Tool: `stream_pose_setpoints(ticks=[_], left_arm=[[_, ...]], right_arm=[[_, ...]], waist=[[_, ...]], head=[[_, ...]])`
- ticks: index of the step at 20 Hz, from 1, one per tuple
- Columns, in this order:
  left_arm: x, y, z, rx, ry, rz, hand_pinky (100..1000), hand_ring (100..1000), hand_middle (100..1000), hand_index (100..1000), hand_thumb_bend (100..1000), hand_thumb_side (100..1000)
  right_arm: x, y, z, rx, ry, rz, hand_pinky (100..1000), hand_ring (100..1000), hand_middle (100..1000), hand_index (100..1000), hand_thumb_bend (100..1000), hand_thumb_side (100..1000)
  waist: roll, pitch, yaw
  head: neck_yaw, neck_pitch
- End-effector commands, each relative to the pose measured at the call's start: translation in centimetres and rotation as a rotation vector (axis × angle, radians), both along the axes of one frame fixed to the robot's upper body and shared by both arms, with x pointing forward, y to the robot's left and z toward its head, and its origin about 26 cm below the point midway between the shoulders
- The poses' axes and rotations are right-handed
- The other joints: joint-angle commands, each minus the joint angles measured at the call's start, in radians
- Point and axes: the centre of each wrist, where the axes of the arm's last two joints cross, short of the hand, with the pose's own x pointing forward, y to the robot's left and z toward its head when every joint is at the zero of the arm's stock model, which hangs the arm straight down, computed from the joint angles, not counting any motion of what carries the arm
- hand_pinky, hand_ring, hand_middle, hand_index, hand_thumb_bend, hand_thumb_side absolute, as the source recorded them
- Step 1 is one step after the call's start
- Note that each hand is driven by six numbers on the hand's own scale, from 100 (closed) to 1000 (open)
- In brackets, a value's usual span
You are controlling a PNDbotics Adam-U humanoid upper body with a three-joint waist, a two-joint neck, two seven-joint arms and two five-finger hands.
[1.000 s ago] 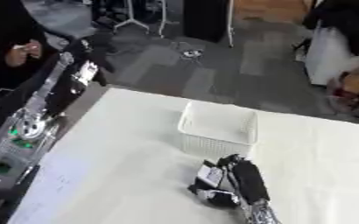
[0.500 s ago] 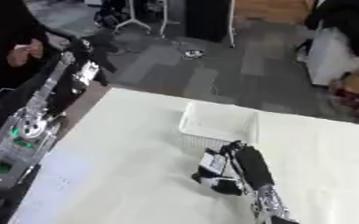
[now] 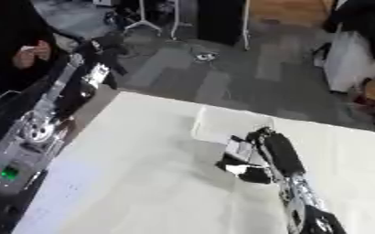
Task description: Pick up objects on the table and place them in the box.
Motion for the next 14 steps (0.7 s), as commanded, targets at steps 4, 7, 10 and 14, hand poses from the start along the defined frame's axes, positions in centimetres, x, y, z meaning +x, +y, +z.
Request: stream_pose_setpoints(ticks=[4, 7, 10, 14], left_arm=[[-0.1, 0.1, 0.8, 0.008, -0.027, -0.004, 365, 573, 681, 858, 158, 878], [-0.1, 0.1, 0.8, 0.009, -0.027, -0.005, 365, 573, 681, 858, 158, 878], [-0.1, 0.1, 0.8, 0.009, -0.027, -0.006, 365, 573, 681, 858, 158, 878], [-0.1, 0.0, 0.8, 0.009, -0.027, -0.008, 365, 573, 681, 858, 158, 878]], right_arm=[[1.5, -0.2, 4.7, 0.052, -0.072, -0.009, 100, 100, 177, 367, 773, 621], [1.9, 0.0, 6.1, 0.072, -0.08, 0.003, 100, 100, 177, 359, 772, 621], [2.2, 0.4, 7.3, 0.078, -0.093, 0.019, 100, 100, 178, 348, 771, 621], [2.6, 1.2, 8.6, 0.07, -0.119, 0.034, 100, 100, 180, 330, 765, 629]], waist=[[0.004, -0.012, 0.001], [0.003, -0.012, 0.002], [0.003, -0.013, 0.003], [0.004, -0.012, 0.005]], head=[[0.007, 0.005], [0.006, 0.005], [0.004, 0.006], [-0.003, 0.005]])
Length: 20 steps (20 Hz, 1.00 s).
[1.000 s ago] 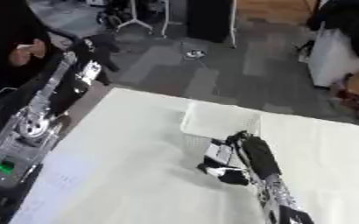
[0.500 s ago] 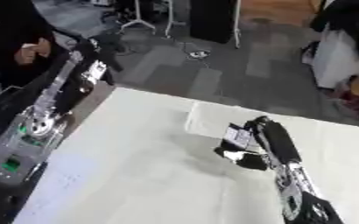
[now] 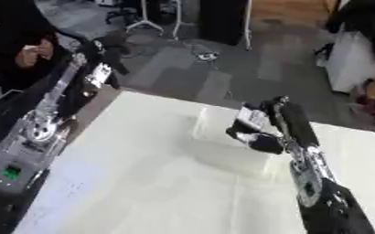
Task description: Pick up objects on the table and place them in the box.
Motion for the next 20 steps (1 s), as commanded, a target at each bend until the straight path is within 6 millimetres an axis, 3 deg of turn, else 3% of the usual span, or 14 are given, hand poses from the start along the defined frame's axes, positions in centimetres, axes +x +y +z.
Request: stream_pose_setpoints(ticks=[1, 10, 20], left_arm=[[-0.1, 0.0, 0.9, 0.007, -0.028, -0.007, 365, 573, 681, 858, 158, 878], [-0.1, -0.4, 1.1, 0.0, -0.034, -0.019, 366, 573, 681, 858, 159, 877], [0.0, -0.8, 1.4, -0.01, -0.044, -0.035, 367, 573, 681, 858, 160, 878]], right_arm=[[0.6, 0.4, 2.6, -0.006, -0.059, 0.008, 100, 100, 179, 330, 770, 623], [1.4, 1.7, 3.4, -0.004, -0.166, 0.024, 100, 100, 188, 189, 769, 636], [2.2, 2.3, 3.0, -0.073, -0.222, 0.0, 100, 100, 194, 195, 765, 645]], waist=[[0.004, -0.011, 0.002], [0.005, -0.006, 0.016], [0.003, 0.001, 0.032]], head=[[-0.004, -0.003], [-0.017, -0.012], [-0.029, -0.022]])
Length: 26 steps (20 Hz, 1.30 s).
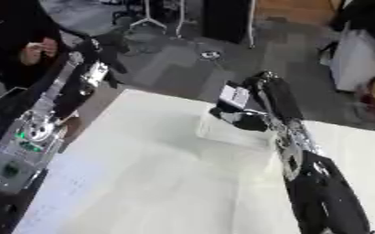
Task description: Pick up objects on the table and place them in the box.
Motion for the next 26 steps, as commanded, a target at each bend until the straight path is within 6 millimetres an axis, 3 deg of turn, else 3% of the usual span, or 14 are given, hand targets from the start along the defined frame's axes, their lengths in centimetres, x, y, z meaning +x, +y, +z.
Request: stream_pose_setpoints(ticks=[1, 12, 26], left_arm=[[-0.1, -0.3, 1.2, 0.003, -0.036, -0.019, 367, 573, 681, 858, 160, 878], [-0.1, -0.4, 1.2, 0.003, -0.038, -0.025, 367, 573, 681, 858, 159, 878], [-0.1, -0.9, 1.5, -0.004, -0.045, -0.045, 367, 573, 681, 859, 160, 878]], right_arm=[[0.5, 0.2, 1.6, -0.021, -0.051, -0.02, 100, 100, 194, 196, 766, 644], [0.6, -0.3, 0.8, -0.061, -0.055, -0.113, 100, 100, 195, 213, 765, 646], [1.1, -0.1, 2.3, -0.118, -0.209, -0.271, 100, 100, 197, 183, 783, 647]], waist=[[0.004, -0.008, 0.003], [0.005, -0.003, 0.005], [0.004, 0.003, 0.019]], head=[[-0.01, -0.012], [-0.03, -0.033], [-0.034, -0.052]])
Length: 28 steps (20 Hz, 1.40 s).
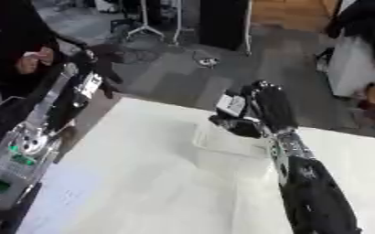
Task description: Pick up objects on the table and place them in the box.
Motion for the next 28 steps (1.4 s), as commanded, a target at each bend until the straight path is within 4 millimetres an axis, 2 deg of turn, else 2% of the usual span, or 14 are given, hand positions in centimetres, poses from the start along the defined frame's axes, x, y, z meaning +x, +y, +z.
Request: stream_pose_setpoints(ticks=[1, 4, 5, 7, 8, 9, 11, 12, 13, 14, 15, 17, 25, 28], left_arm=[[-0.14, -0.33, 1.16, 0.003, -0.035, -0.023, 367, 573, 680, 859, 160, 878], [-0.14, -0.34, 1.15, 0.004, -0.034, -0.024, 367, 573, 680, 858, 160, 878], [-0.14, -0.33, 1.13, 0.004, -0.033, -0.023, 367, 573, 680, 859, 160, 879], [-0.14, -0.3, 1.1, 0.006, -0.032, -0.023, 367, 573, 680, 859, 160, 879], [-0.14, -0.29, 1.09, 0.006, -0.032, -0.023, 367, 573, 680, 859, 160, 879], [-0.15, -0.27, 1.09, 0.006, -0.031, -0.023, 367, 573, 680, 859, 160, 879], [-0.15, -0.25, 1.09, 0.006, -0.032, -0.022, 367, 574, 680, 859, 160, 878], [-0.15, -0.24, 1.09, 0.006, -0.032, -0.022, 367, 574, 680, 859, 160, 878], [-0.15, -0.24, 1.09, 0.006, -0.032, -0.021, 367, 574, 681, 859, 160, 878], [-0.15, -0.24, 1.1, 0.006, -0.032, -0.021, 367, 574, 681, 859, 160, 878], [-0.15, -0.25, 1.1, 0.005, -0.032, -0.021, 368, 574, 681, 859, 160, 878], [-0.15, -0.26, 1.13, 0.005, -0.033, -0.022, 368, 574, 681, 859, 160, 878], [-0.16, -0.27, 1.16, 0.004, -0.035, -0.021, 368, 575, 681, 859, 160, 878], [-0.17, -0.16, 1.12, 0.004, -0.034, -0.016, 368, 574, 681, 859, 160, 878]], right_arm=[[0.46, 0.18, 2.04, -0.031, -0.085, -0.031, 100, 100, 197, 180, 785, 646], [0.51, 0.23, 2.16, -0.079, -0.113, -0.043, 100, 100, 198, 176, 780, 643], [0.51, 0.23, 2.16, -0.095, -0.12, -0.046, 100, 144, 213, 183, 717, 624], [0.55, 0.08, 1.93, -0.15, -0.111, -0.081, 100, 305, 376, 276, 779, 646], [0.55, 0.1, 1.82, -0.189, -0.1, -0.114, 100, 252, 315, 240, 749, 615], [0.54, 0.16, 1.72, -0.221, -0.092, -0.143, 100, 416, 492, 341, 800, 729], [0.48, 0.36, 1.66, -0.27, -0.086, -0.19, 459, 584, 664, 415, 800, 800], [0.47, 0.41, 1.61, -0.29, -0.079, -0.21, 346, 537, 607, 393, 802, 775], [0.45, 0.48, 1.6, -0.304, -0.075, -0.223, 673, 686, 746, 462, 801, 841], [0.43, 0.54, 1.59, -0.315, -0.07, -0.235, 659, 677, 743, 459, 801, 838], [0.42, 0.6, 1.59, -0.322, -0.067, -0.242, 790, 756, 785, 487, 807, 868], [0.38, 0.69, 1.57, -0.331, -0.061, -0.251, 852, 799, 819, 514, 811, 913], [0.22, 0.7, 1.37, -0.298, -0.058, -0.244, 806, 771, 835, 559, 766, 1000], [-0.16, 0.57, 1.28, -0.13, -0.08, -0.146, 692, 706, 810, 625, 696, 1000]], waist=[[0.004, -0.009, 0.001], [0.004, -0.009, 0.0], [0.004, -0.009, 0.0], [0.004, -0.01, -0.001], [0.004, -0.01, -0.001], [0.004, -0.01, -0.001], [0.004, -0.01, -0.002], [0.004, -0.01, -0.002], [0.004, -0.011, -0.002], [0.004, -0.011, -0.001], [0.004, -0.011, -0.001], [0.004, -0.011, 0.0], [0.003, -0.011, 0.001], [0.003, -0.011, -0.001]], head=[[-0.008, -0.016], [-0.008, -0.015], [-0.008, -0.014], [-0.007, -0.013], [-0.007, -0.013], [-0.008, -0.013], [-0.008, -0.014], [-0.008, -0.013], [-0.008, -0.014], [-0.008, -0.014], [-0.008, -0.014], [-0.006, -0.014], [-0.003, -0.02], [-0.001, -0.067]])
